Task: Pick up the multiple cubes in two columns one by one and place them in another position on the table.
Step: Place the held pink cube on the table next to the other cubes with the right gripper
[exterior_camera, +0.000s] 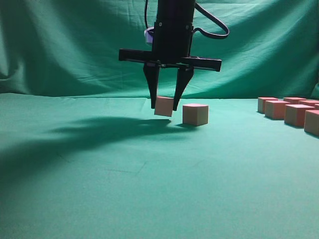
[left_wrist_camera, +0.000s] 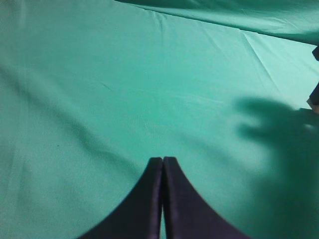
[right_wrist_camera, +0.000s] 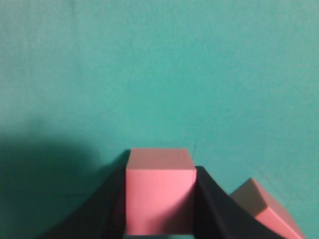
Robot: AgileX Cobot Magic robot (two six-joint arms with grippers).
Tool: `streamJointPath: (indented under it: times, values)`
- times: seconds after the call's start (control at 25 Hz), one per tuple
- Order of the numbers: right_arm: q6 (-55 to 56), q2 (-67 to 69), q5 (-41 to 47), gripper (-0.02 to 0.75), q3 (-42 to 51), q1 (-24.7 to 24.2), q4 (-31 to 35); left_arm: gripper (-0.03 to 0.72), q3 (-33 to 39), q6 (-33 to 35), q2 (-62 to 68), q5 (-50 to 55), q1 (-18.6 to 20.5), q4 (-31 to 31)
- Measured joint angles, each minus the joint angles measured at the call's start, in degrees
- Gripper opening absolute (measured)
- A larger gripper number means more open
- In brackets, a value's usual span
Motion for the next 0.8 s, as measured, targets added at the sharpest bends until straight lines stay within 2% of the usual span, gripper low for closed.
streamJointPath:
  times: [0.8]
  values:
    - [2.22,0.87,0.21,0.278,0.00,0.00,-1.18,0.000,0.00,0.00,0.00,0.00,0.00,0.00]
